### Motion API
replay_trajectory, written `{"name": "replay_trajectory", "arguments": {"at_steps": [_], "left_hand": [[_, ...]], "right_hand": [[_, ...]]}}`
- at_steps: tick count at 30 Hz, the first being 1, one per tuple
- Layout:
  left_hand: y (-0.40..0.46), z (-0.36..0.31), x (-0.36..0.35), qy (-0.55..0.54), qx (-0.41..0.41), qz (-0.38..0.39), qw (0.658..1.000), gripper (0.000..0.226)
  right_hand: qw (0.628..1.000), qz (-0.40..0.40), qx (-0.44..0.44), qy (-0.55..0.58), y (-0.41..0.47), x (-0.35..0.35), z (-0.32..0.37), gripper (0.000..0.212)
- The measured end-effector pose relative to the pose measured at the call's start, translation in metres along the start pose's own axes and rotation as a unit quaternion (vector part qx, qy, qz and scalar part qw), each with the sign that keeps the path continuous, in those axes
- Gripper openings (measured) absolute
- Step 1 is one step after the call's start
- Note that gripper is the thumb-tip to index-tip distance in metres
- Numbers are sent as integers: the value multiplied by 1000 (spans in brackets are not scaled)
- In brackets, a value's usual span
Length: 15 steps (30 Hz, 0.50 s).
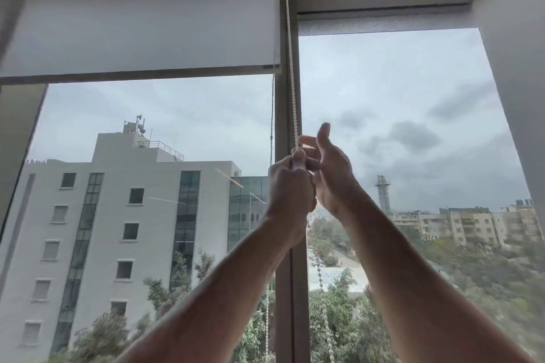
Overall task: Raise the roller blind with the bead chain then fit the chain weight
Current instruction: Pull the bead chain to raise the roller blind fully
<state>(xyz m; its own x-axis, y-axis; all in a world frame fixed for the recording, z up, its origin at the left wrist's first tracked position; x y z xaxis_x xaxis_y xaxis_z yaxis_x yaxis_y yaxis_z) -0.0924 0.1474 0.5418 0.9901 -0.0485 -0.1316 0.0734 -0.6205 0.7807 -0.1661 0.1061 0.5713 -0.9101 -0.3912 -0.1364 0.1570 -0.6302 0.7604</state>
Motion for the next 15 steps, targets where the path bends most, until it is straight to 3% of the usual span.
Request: {"name": "replay_trajectory", "arguments": {"at_steps": [4,7,9,12,15], "left_hand": [[-27,35,7,44,-5,-6,999,45],[-34,48,11,57,-18,-2,998,46],[-31,50,15,80,-25,8,996,50],[-26,52,23,133,-44,36,989,48],[-22,55,36,206,-58,67,975,53]], "right_hand": [[998,36,-14,-43,23,-24,34,46],[999,-9,-4,-38,34,-42,43,33],[995,-68,41,-59,38,-48,42,34],[954,-146,154,-210,33,-46,37,36],[930,-160,197,-267,27,-41,29,35]]}}
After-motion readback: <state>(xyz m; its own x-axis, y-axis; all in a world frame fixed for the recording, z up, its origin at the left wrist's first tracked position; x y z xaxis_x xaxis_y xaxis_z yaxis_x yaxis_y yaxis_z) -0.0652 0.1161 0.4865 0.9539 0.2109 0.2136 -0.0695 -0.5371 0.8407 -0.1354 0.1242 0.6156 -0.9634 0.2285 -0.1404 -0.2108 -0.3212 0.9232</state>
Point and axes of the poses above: each hand's wrist, its own y-axis towards the middle knuckle, its own x-axis out of the back of the hand, z = x × y, the point moved 3 cm from there along y, towards the middle knuckle, and after that the axes turned 6 degrees about z, right-handed, at the moved point
